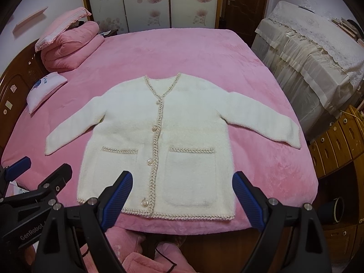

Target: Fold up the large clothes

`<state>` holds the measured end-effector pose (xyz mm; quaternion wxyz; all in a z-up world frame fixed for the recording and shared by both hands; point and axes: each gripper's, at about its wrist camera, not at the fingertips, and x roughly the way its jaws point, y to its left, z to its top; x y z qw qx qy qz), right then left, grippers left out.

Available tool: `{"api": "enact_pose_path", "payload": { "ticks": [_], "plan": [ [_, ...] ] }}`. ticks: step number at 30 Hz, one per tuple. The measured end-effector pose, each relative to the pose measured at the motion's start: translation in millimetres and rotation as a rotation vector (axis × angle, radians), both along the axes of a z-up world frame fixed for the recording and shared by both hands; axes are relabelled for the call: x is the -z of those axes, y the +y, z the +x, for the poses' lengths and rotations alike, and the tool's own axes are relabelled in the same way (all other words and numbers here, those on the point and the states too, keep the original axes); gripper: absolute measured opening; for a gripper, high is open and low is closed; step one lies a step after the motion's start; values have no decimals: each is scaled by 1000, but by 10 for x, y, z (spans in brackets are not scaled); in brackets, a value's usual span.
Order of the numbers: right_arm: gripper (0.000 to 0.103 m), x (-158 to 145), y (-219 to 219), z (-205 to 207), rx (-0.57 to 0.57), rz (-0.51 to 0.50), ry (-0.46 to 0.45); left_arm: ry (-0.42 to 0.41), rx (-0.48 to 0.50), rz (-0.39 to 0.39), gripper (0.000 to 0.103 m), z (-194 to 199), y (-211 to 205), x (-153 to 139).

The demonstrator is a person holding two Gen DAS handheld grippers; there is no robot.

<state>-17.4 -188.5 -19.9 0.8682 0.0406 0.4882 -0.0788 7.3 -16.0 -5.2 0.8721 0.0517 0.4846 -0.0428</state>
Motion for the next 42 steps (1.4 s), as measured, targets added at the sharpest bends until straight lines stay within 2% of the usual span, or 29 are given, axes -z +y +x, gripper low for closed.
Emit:
{"api": "enact_pose_path", "payload": {
  "ticks": [4, 7, 11, 15, 20, 23, 27, 29, 32, 34, 35, 37, 40, 42],
  "plan": [
    [90, -12, 35, 13, -5, -3, -12, -3, -7, -9, 97, 23, 60, 2],
    [90, 8, 98, 47, -24, 0, -6, 35, -15, -38, 97, 89, 137, 75],
    [90, 116, 230, 157, -60, 31, 31, 183, -35, -85, 97, 240, 351, 407],
    [90, 410, 514, 354, -128, 58, 126, 339, -120, -163, 97, 368, 749, 847],
    [90, 847, 962, 654, -159, 66, 197, 428, -223, -186, 97, 517, 1340, 1346],
    [90, 1118, 1367, 948, -195, 107, 256, 432, -281, -198, 97, 741, 1844, 1548],
    [90, 1359, 2078, 1456, -224, 136, 280, 379, -359, -180, 96, 1230, 2614, 1716],
    [90, 1425, 2377, 1681, -235, 139, 269, 348, -383, -164, 91, 1452, 2949, 1833],
    [90, 1571, 2817, 2043, -252, 157, 261, 340, -488, -130, 84, 1866, 3612, 2201],
    [89, 1685, 3040, 2250, -247, 171, 259, 328, -605, -158, 72, 2012, 4027, 2424],
    [89, 1743, 3138, 2342, -240, 173, 266, 302, -669, -197, 70, 2042, 4226, 2517],
    [89, 1856, 3256, 2512, -221, 191, 284, 281, -760, -265, 69, 2130, 4614, 2726],
    [89, 1981, 3382, 2661, -206, 232, 301, 315, -837, -273, 65, 2247, 4958, 3025],
    [89, 2062, 3435, 2704, -211, 218, 305, 332, -872, -284, 64, 2273, 5095, 3175]
  ]
}}
